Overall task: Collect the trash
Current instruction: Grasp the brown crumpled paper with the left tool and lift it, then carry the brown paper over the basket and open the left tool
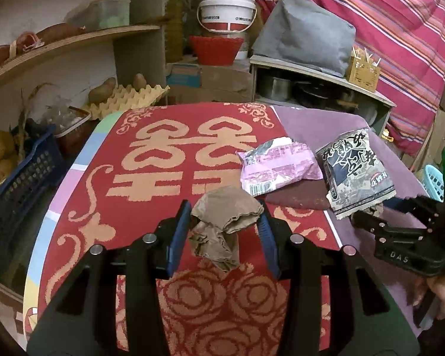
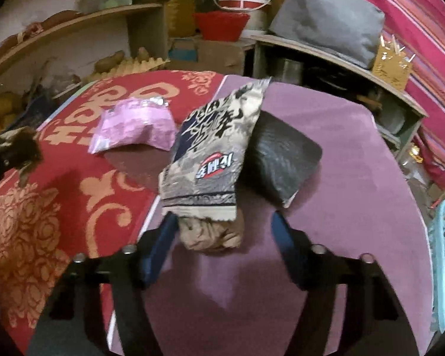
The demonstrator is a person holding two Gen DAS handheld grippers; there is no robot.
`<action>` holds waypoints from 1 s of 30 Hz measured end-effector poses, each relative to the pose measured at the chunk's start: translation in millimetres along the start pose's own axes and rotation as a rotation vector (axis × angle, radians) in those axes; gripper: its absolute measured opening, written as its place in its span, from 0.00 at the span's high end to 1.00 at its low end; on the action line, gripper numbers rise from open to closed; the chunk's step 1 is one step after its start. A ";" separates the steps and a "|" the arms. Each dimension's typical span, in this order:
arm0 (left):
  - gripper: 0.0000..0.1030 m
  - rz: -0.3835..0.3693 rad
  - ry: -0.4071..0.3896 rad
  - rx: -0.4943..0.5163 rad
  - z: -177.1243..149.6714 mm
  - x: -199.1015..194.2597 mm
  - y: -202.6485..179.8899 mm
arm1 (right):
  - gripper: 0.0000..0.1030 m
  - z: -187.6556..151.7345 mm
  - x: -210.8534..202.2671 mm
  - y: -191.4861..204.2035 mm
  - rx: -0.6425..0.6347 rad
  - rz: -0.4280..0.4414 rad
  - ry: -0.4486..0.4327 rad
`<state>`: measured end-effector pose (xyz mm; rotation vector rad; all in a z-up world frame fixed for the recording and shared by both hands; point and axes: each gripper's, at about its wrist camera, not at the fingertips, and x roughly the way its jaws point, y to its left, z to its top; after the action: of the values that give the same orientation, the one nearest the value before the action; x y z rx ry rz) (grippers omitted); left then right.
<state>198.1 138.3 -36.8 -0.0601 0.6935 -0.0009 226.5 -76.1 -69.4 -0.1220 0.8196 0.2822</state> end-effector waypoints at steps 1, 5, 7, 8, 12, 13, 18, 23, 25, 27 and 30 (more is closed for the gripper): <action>0.58 0.001 -0.001 0.002 0.4 0.1 -1.4 | 0.58 -0.6 -2.0 -0.3 0.005 0.026 0.005; 0.58 0.009 -0.008 0.010 1.0 -0.4 -6.9 | 0.59 -4.0 -12.1 -1.5 -0.033 0.024 0.008; 0.58 0.015 -0.014 0.013 1.2 -0.8 -10.6 | 0.59 -6.7 -17.3 -8.3 -0.037 0.024 0.010; 0.58 0.015 -0.015 0.013 1.6 -1.0 -12.1 | 0.59 -6.3 -18.1 -12.5 -0.042 0.008 0.010; 0.58 0.015 -0.031 0.024 6.7 -1.7 -23.6 | 0.59 -6.9 -23.3 -39.7 -0.027 -0.063 0.001; 0.58 0.018 -0.037 0.032 7.9 -1.8 -28.5 | 0.59 -6.4 -26.3 -51.4 0.002 -0.063 -0.006; 0.58 0.020 -0.060 0.066 11.3 -3.6 -53.7 | 0.59 -2.8 -46.7 -93.7 0.094 -0.088 -0.067; 0.58 -0.007 -0.088 0.082 16.9 -6.1 -86.4 | 0.59 -3.4 -70.7 -135.9 0.166 -0.110 -0.129; 0.58 -0.008 -0.119 0.106 19.9 -11.0 -105.3 | 0.59 -5.8 -80.1 -152.2 0.183 -0.127 -0.160; 0.58 -0.025 -0.135 0.118 24.1 -13.7 -122.4 | 0.59 -9.0 -90.1 -167.9 0.192 -0.158 -0.182; 0.58 -0.074 -0.147 0.158 30.6 -15.8 -164.1 | 0.59 -16.2 -109.0 -203.8 0.235 -0.206 -0.214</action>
<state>208.7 -23.5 5.9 0.0655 0.5424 -0.1212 204.4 -296.2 -0.5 0.0439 0.6165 0.0027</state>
